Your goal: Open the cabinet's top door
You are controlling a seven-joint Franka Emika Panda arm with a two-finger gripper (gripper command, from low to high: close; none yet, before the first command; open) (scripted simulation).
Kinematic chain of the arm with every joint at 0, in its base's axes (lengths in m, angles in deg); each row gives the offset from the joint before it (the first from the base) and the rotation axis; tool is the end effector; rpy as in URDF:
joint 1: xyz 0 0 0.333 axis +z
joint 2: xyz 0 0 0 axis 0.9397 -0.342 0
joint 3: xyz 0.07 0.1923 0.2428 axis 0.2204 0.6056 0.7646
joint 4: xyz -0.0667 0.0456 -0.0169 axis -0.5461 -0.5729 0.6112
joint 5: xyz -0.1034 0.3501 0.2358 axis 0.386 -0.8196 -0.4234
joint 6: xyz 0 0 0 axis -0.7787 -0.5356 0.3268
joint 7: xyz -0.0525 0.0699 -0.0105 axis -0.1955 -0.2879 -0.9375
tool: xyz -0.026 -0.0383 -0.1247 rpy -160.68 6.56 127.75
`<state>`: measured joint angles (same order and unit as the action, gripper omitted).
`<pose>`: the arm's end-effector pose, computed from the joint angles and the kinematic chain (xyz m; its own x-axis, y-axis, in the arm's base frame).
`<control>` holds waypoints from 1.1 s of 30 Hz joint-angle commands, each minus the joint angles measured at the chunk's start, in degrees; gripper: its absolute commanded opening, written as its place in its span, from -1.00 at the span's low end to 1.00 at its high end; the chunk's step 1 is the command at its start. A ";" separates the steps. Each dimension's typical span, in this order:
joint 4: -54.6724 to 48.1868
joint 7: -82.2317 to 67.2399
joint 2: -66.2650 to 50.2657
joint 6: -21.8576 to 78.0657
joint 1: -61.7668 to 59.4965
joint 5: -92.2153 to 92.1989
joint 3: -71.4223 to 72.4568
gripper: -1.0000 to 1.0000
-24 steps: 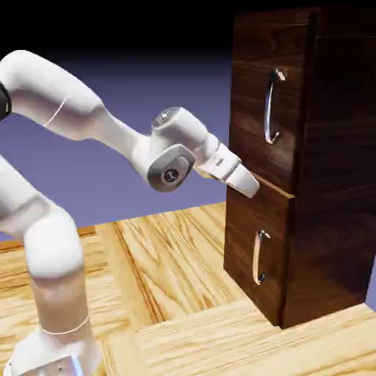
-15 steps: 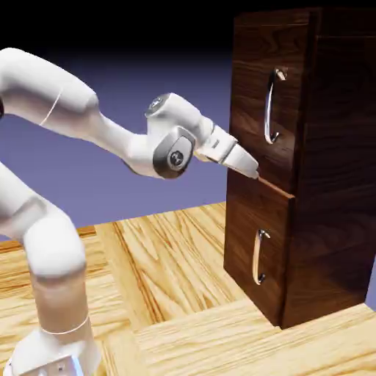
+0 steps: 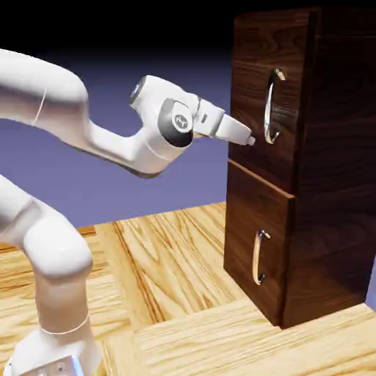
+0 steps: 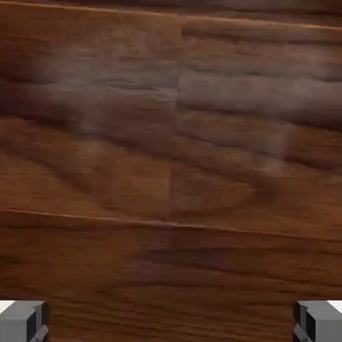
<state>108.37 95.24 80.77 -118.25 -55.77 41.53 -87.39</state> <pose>0.4310 0.0455 0.5393 0.3289 -0.6449 0.6898 -0.2549 -0.7640 -0.5927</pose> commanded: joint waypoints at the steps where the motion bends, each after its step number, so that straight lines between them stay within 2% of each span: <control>1: -0.39 2.06 0.32 -0.02 0.54 2.50 -0.63 0.00; 33: -13.02 67.94 10.45 -0.48 17.73 82.23 -20.80 0.00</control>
<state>95.35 163.17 91.22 -118.73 -38.05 123.76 -108.18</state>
